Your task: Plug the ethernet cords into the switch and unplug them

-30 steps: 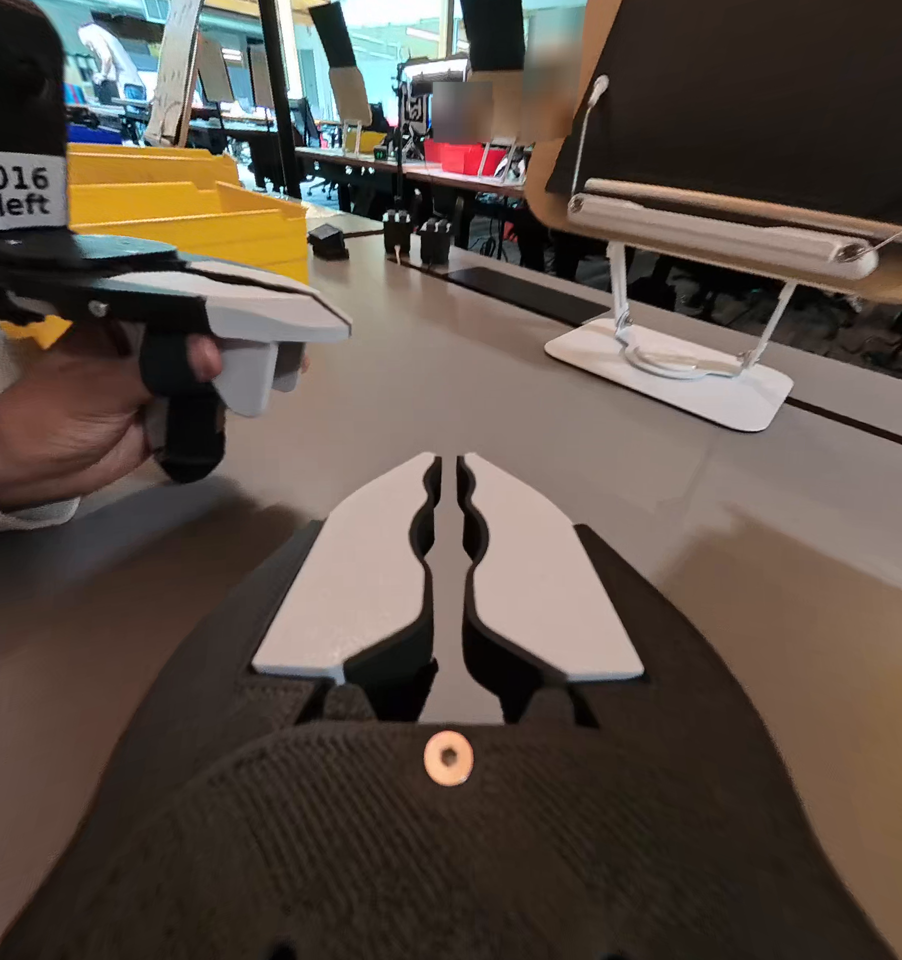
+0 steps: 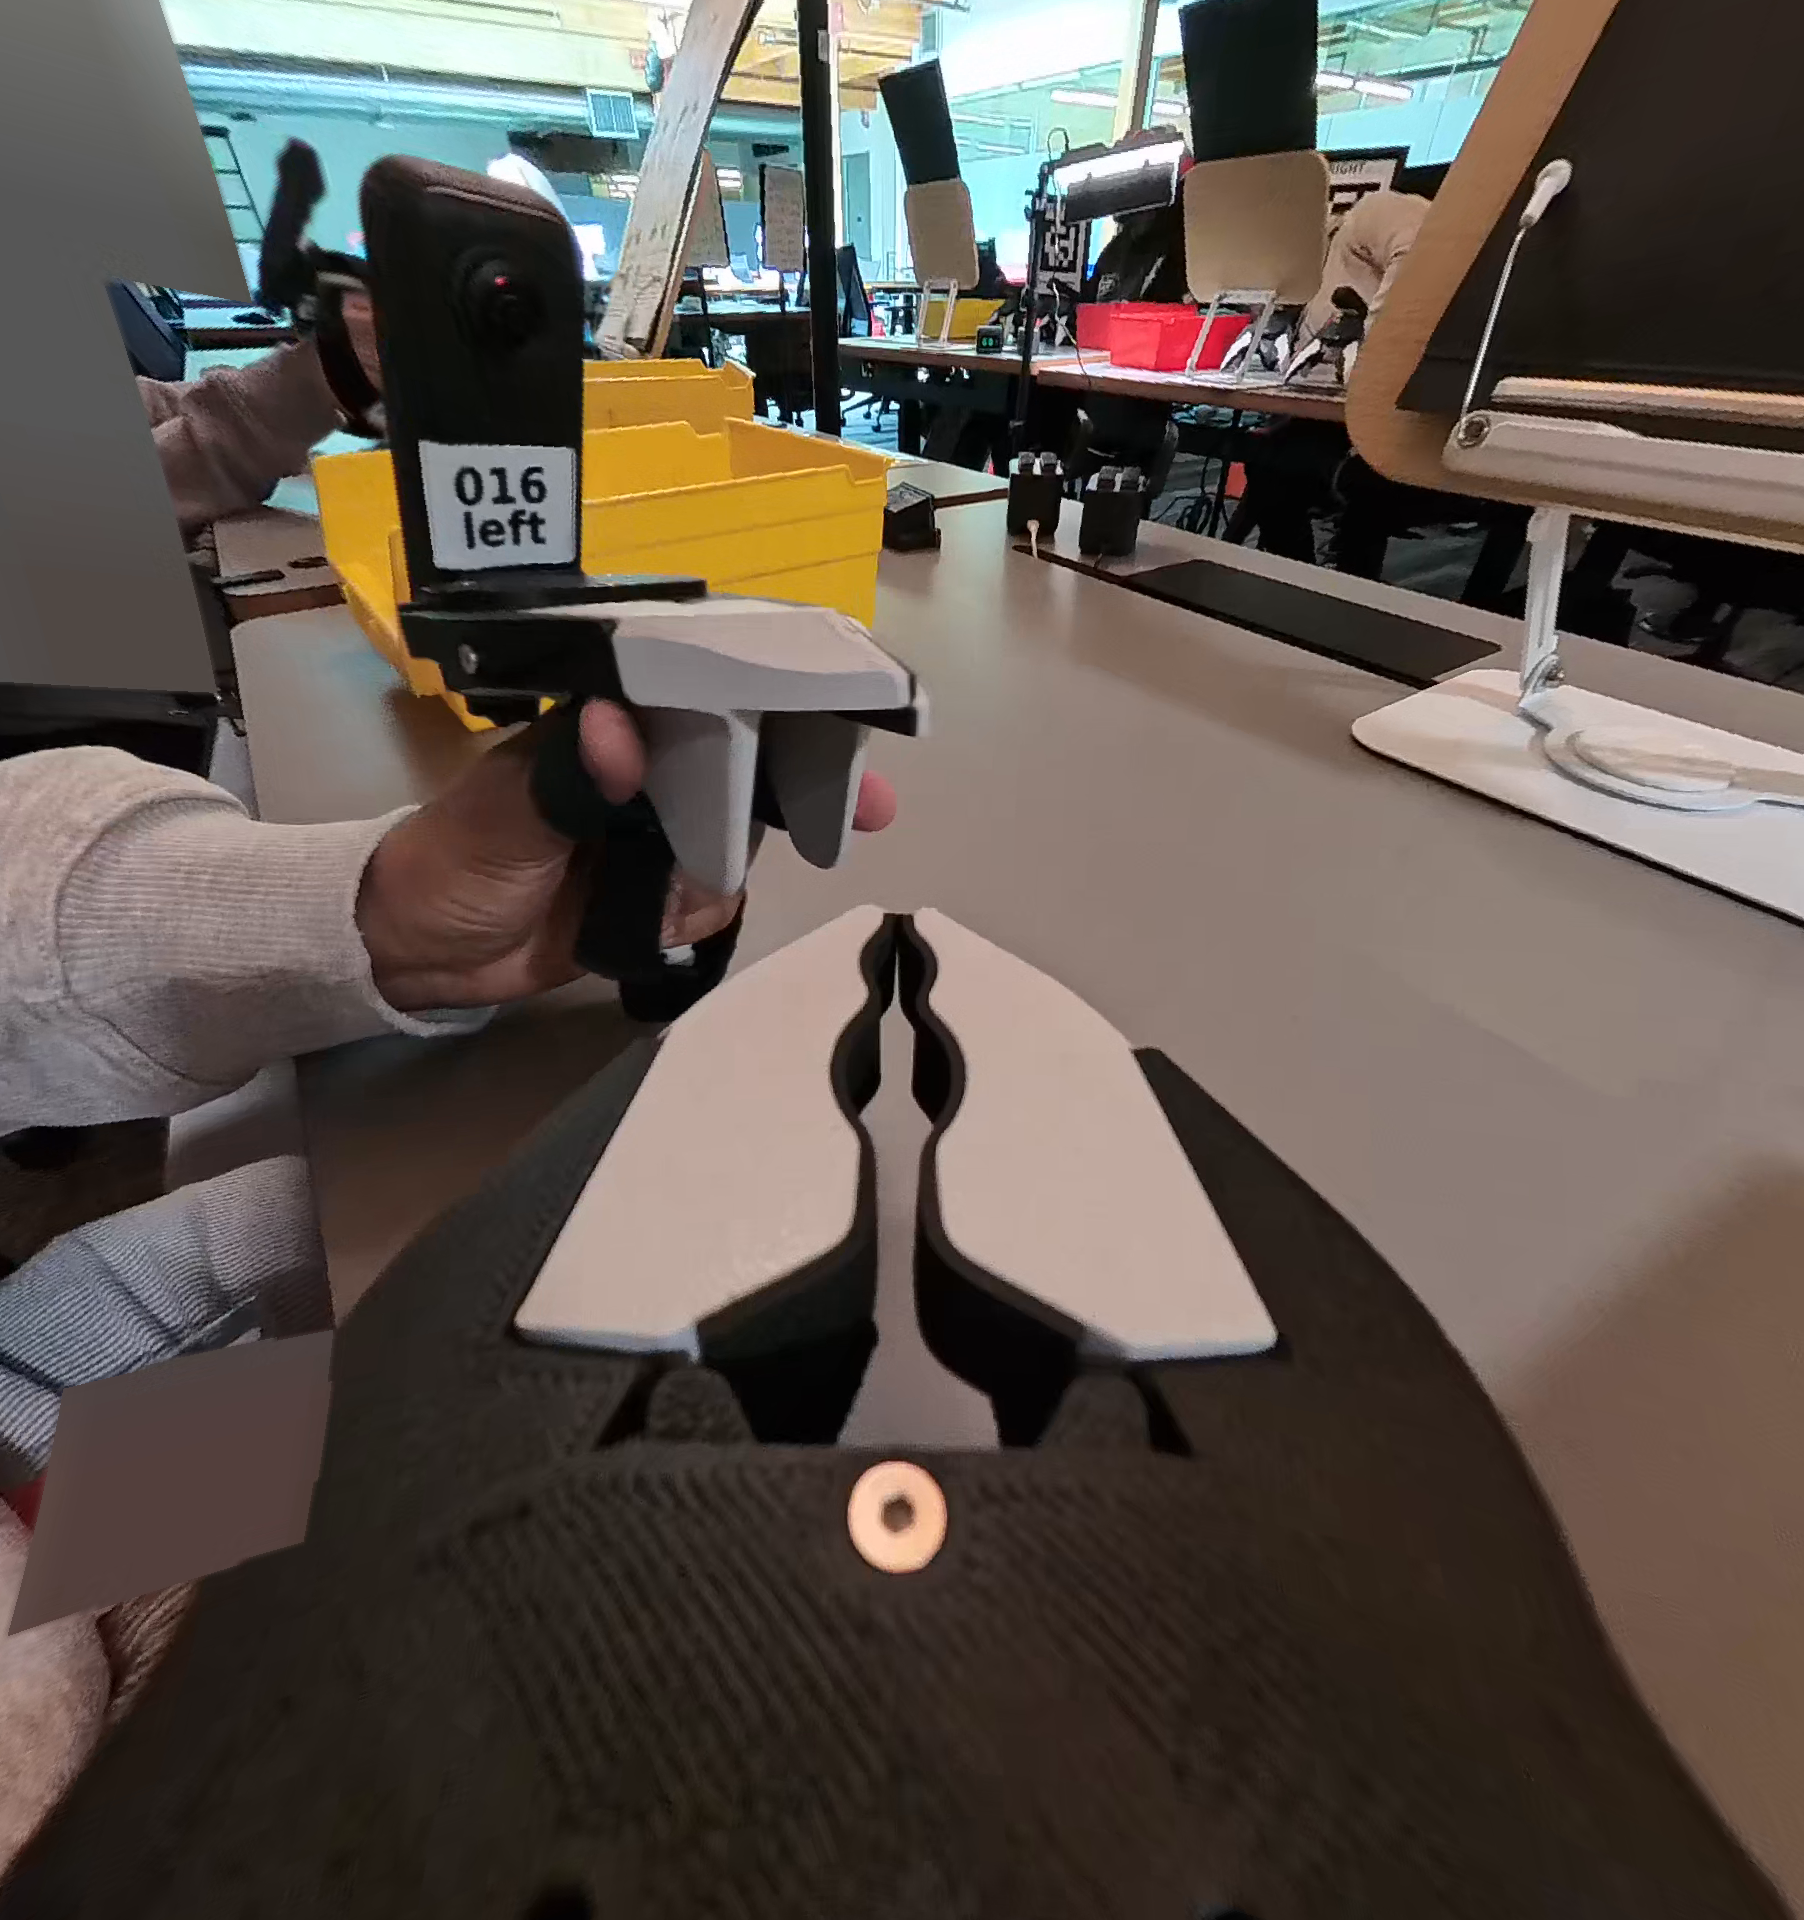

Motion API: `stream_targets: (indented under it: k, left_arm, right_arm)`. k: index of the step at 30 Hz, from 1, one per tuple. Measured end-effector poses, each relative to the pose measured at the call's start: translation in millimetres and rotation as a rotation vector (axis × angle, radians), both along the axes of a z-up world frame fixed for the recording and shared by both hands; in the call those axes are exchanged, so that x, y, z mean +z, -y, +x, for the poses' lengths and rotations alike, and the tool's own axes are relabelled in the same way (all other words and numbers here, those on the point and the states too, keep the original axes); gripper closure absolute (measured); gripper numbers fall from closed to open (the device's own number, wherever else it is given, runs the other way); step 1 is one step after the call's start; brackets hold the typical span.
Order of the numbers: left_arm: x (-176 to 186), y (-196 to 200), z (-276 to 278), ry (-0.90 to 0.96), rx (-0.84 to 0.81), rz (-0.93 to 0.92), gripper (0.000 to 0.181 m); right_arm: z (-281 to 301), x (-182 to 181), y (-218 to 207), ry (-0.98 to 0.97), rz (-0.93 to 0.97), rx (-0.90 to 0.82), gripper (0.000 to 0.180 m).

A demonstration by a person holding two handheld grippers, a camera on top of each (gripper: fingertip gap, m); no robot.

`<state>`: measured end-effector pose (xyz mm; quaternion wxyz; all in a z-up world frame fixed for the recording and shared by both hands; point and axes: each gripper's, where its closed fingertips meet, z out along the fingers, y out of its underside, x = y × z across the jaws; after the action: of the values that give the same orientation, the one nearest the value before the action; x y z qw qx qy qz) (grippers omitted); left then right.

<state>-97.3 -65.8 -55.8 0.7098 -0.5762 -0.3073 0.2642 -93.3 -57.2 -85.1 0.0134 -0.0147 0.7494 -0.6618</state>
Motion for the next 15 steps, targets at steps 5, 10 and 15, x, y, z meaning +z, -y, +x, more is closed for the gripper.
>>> stream_targets:
  k: [5,10,15]
  left_arm:
    - [-5,-7,-2,0.005,-0.003,-0.038,0.162]
    - [-11,-11,-9,0.071,0.004,-0.017,0.140]
    - [-15,-16,-12,0.118,-0.011,0.009,0.144]
  right_arm:
    - [5,4,0,-0.010,-0.026,0.020,0.180]
    - [-2,5,-1,0.048,-0.044,0.007,0.176]
    - [-12,7,-3,0.112,-0.059,-0.017,0.172]
